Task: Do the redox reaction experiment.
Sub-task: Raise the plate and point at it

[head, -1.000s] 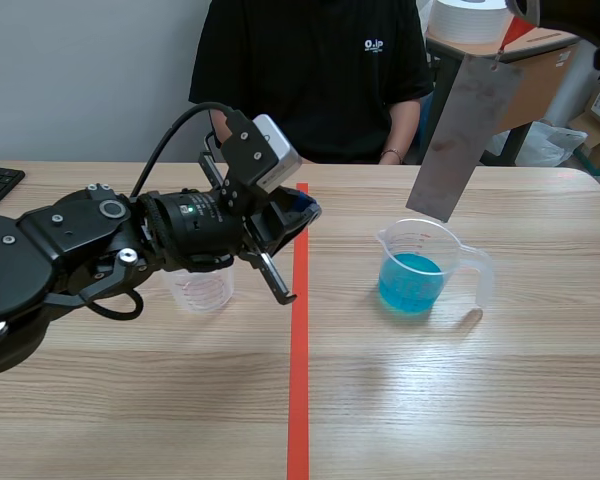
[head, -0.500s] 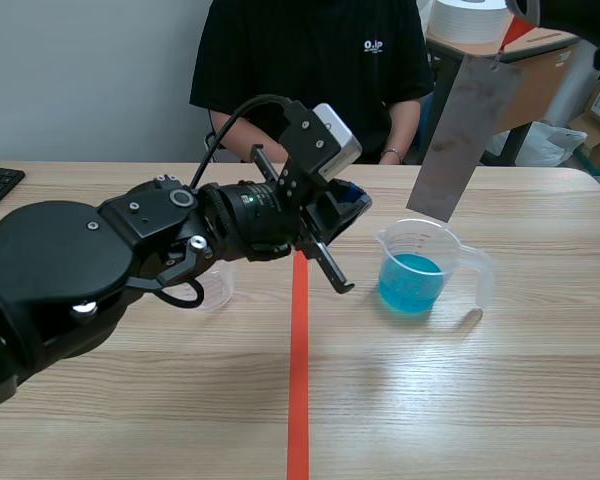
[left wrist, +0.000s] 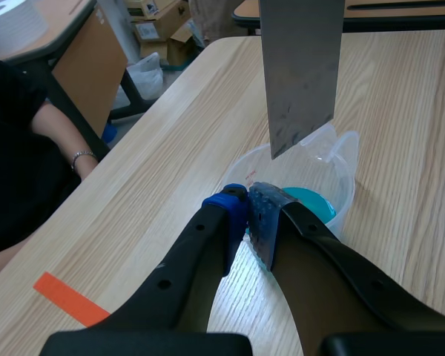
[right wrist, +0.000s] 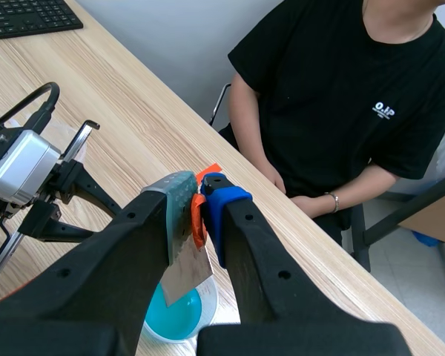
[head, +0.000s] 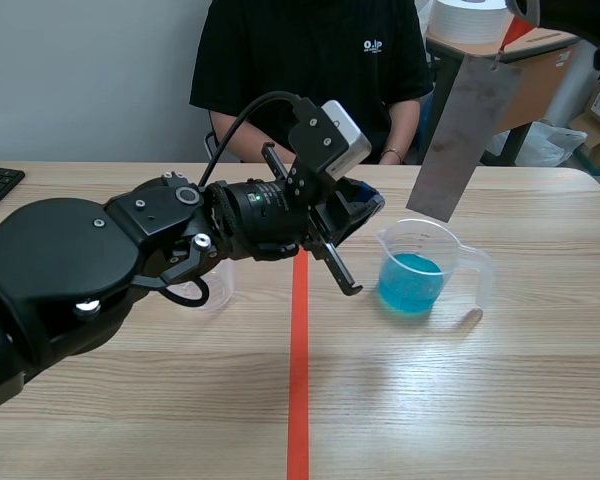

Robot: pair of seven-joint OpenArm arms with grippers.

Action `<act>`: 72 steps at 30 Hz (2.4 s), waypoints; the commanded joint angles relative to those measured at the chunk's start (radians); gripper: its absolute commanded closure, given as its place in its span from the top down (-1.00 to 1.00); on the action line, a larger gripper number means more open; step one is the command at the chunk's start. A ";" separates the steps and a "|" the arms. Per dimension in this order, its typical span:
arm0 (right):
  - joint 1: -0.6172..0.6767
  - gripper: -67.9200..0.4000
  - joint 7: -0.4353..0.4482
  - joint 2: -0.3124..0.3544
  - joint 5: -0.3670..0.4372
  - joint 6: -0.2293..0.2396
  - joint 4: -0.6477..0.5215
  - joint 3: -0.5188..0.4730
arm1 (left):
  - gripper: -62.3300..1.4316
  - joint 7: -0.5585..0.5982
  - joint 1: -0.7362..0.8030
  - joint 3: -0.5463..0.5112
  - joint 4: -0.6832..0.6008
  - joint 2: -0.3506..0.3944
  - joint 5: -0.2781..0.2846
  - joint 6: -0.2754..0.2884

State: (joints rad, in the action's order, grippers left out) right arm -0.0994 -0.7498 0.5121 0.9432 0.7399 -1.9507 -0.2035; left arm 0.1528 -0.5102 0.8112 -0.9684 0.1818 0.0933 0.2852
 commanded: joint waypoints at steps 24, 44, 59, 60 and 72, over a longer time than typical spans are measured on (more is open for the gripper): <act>-0.014 -0.94 0.015 0.008 0.011 0.006 -0.019 -0.013 | -0.80 -0.008 -0.019 -0.002 -0.012 -0.034 -0.012 -0.003; -0.014 -0.94 0.015 0.008 0.011 0.006 -0.019 -0.013 | -0.80 0.015 0.082 -0.008 -0.144 0.171 0.047 -0.006; -0.014 -0.94 0.015 0.008 0.011 0.006 -0.019 -0.013 | -0.80 0.019 0.591 -0.312 -0.508 0.665 0.303 -0.039; -0.014 -0.94 0.015 0.009 0.011 0.006 -0.019 -0.013 | -0.80 0.028 0.649 -0.355 -0.517 0.678 0.304 -0.047; -0.014 -0.94 0.014 0.009 0.006 0.006 -0.019 -0.013 | -0.80 0.093 1.315 -0.825 -0.532 0.599 0.305 -0.119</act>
State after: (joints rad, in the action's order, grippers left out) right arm -0.0994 -0.7502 0.5121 0.9428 0.7399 -1.9507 -0.2035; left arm 0.2291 0.8089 -0.0174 -1.4940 0.8047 0.3912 0.1642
